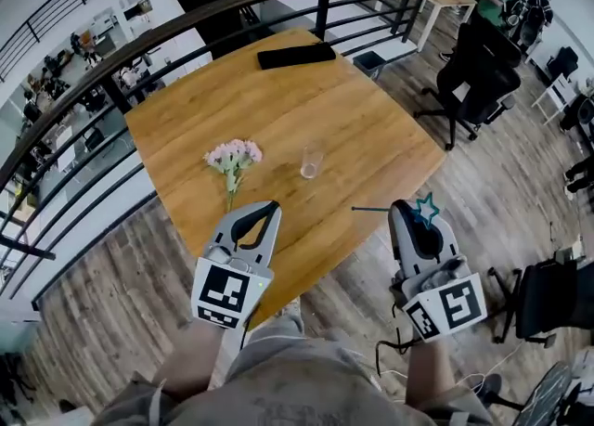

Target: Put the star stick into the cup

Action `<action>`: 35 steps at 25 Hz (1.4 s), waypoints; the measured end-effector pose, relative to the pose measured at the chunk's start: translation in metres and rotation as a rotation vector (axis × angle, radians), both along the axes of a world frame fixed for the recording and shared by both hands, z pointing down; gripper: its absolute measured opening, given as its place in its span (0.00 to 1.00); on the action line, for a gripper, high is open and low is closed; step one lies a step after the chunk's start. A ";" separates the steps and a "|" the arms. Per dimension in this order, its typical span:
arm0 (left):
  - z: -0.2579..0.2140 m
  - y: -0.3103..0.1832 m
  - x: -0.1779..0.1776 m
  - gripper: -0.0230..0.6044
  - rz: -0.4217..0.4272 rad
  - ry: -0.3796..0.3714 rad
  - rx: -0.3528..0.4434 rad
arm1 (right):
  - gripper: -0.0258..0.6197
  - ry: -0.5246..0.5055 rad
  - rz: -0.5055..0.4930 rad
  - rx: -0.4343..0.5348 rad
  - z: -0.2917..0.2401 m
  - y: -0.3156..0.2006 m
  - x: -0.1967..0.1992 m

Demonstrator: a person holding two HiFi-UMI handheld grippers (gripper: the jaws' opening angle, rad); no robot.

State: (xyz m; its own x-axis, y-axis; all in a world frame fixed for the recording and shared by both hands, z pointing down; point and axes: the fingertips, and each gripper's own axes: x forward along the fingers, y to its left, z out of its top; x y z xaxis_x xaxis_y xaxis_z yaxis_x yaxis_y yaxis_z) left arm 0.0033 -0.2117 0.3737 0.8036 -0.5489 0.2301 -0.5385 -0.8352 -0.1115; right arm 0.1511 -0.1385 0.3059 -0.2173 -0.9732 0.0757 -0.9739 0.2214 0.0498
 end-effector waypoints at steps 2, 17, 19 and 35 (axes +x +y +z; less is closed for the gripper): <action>0.002 -0.014 0.003 0.06 -0.005 0.000 -0.009 | 0.10 -0.005 -0.006 -0.007 0.002 -0.016 0.002; 0.026 -0.063 0.016 0.06 -0.134 -0.039 -0.060 | 0.10 -0.030 -0.140 -0.048 0.031 -0.089 0.023; 0.028 -0.066 0.022 0.06 -0.156 -0.048 -0.066 | 0.10 -0.033 -0.167 -0.046 0.032 -0.099 0.028; 0.075 -0.119 0.038 0.06 -0.375 -0.106 -0.160 | 0.10 -0.021 -0.396 -0.123 0.095 -0.226 0.026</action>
